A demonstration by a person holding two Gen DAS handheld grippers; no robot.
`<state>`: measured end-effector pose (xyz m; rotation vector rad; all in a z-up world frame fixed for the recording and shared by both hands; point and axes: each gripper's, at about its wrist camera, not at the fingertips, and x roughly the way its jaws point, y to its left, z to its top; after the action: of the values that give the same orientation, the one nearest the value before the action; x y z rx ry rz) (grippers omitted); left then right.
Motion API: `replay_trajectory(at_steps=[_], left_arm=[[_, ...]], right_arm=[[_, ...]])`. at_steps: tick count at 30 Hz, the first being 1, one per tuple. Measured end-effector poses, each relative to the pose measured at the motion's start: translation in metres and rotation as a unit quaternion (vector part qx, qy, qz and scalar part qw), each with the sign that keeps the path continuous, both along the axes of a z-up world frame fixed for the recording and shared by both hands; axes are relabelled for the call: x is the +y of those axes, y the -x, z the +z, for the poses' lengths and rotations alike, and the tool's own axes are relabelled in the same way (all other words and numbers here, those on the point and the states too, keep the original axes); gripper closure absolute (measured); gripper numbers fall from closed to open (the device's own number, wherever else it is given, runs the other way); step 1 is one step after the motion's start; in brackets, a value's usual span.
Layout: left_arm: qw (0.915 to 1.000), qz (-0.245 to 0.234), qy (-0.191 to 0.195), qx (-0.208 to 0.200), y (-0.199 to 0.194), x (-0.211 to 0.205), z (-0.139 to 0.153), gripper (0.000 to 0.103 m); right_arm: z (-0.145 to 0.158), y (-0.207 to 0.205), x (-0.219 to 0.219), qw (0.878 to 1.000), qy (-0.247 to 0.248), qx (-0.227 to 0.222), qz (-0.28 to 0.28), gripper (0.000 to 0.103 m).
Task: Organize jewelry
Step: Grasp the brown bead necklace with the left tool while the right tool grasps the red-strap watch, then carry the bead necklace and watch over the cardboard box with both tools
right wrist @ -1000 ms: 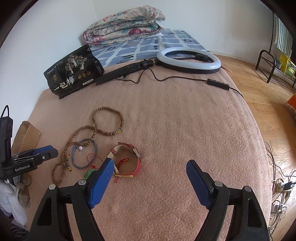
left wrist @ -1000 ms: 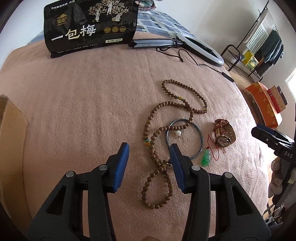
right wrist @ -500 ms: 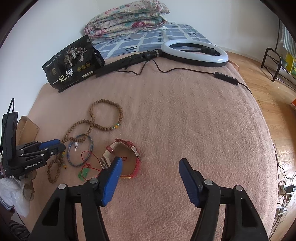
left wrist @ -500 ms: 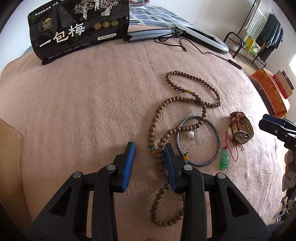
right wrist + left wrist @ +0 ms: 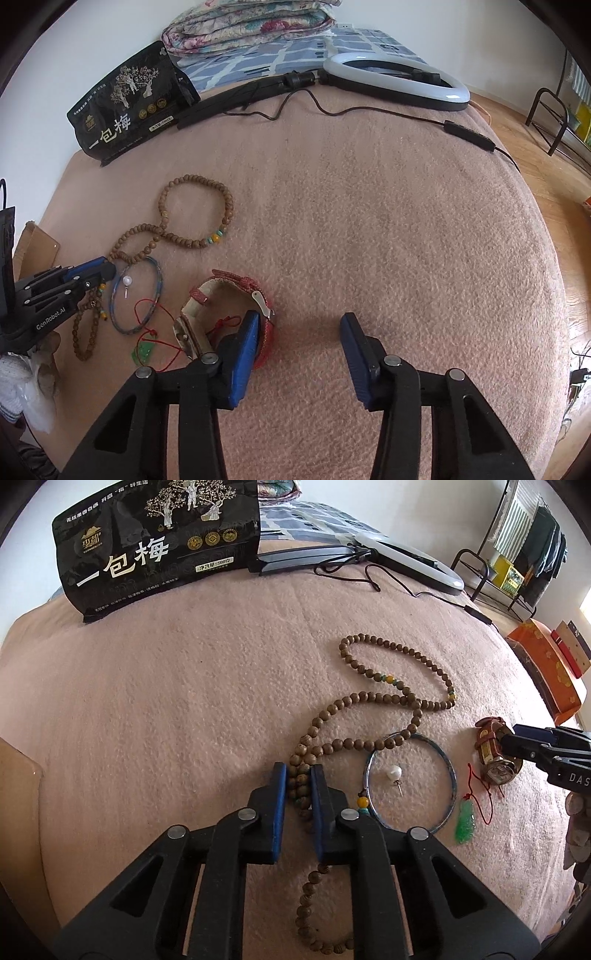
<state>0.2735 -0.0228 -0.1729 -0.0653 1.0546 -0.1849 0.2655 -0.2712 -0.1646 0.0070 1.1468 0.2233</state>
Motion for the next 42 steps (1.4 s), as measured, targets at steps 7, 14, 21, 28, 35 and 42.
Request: replay_trajectory(at_steps=[7, 14, 21, 28, 35, 42], left_arm=[[0.9999, 0.007, 0.009, -0.008, 0.000, 0.002, -0.001, 0.092], [0.9997, 0.013, 0.020, -0.009, 0.001, 0.005, 0.001, 0.092], [0.9990, 0.028, 0.029, -0.019, 0.006, 0.012, 0.011, 0.093], [0.9972, 0.040, 0.043, -0.047, 0.017, 0.024, 0.043, 0.093], [0.9943, 0.037, 0.047, -0.088, 0.036, 0.031, 0.088, 0.093], [0.9903, 0.039, 0.056, -0.121, 0.060, 0.040, 0.128, 0.093]], right_arm=[[-0.001, -0.001, -0.004, 1.000, -0.019, 0.002, -0.005, 0.069], [0.003, 0.002, -0.004, 0.999, -0.042, -0.004, -0.007, 0.100], [0.020, 0.010, -0.001, 0.999, -0.037, -0.030, -0.005, 0.100], [0.041, 0.020, -0.001, 0.998, -0.027, -0.056, -0.006, 0.100], [0.065, 0.035, 0.002, 0.997, -0.023, -0.078, -0.003, 0.100], [0.093, 0.056, 0.011, 0.994, -0.027, -0.104, 0.001, 0.100]])
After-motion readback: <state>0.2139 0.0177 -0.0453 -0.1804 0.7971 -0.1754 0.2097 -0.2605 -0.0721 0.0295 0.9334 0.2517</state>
